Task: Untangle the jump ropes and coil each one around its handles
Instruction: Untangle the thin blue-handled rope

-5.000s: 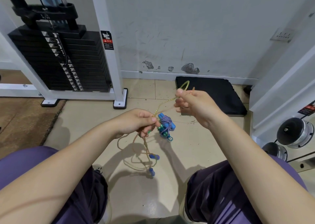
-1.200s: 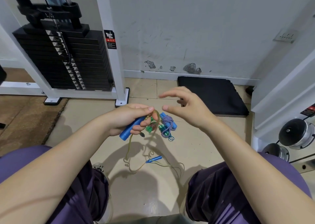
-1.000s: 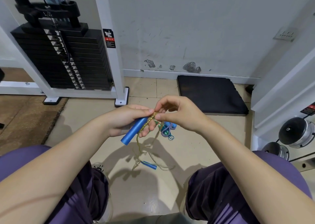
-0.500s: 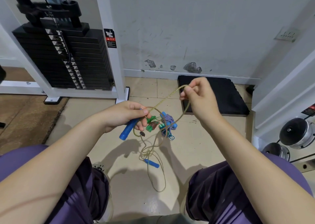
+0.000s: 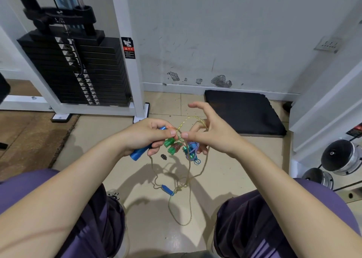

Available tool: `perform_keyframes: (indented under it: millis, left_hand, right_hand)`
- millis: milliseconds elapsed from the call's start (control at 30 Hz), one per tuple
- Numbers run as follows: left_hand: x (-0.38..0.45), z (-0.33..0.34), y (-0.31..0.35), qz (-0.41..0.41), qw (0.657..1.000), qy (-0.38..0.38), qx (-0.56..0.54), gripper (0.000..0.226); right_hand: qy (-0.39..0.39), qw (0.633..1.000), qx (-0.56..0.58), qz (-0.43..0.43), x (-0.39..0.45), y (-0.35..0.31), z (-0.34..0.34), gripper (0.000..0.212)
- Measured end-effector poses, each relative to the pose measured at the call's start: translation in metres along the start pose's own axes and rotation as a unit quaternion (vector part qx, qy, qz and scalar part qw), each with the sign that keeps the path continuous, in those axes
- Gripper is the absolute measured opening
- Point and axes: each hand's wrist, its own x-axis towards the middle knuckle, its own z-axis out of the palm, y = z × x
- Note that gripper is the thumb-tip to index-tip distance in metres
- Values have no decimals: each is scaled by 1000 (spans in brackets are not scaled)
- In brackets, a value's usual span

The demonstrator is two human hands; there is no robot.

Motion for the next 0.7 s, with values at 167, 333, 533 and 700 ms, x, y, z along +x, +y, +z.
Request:
perform_keyframes:
  millis: [167,333,533,700]
  left_hand:
    - [1,4,-1,9,1000,-17,-5,23]
    - [1,1,2,11,999,-47,7,22]
    - [-1,-23,1,8,996,1,84,23]
    - [0,-9,1,15,996,-23,83,23]
  right_hand:
    - [-3,1000,8,1,4,4,2,29]
    - [-21,996,-87,-20,5,1,7,28]
    - [146,989,-16,-31,11,7,-22,12]
    - [4,999,52,-1,6,5,-10,28]
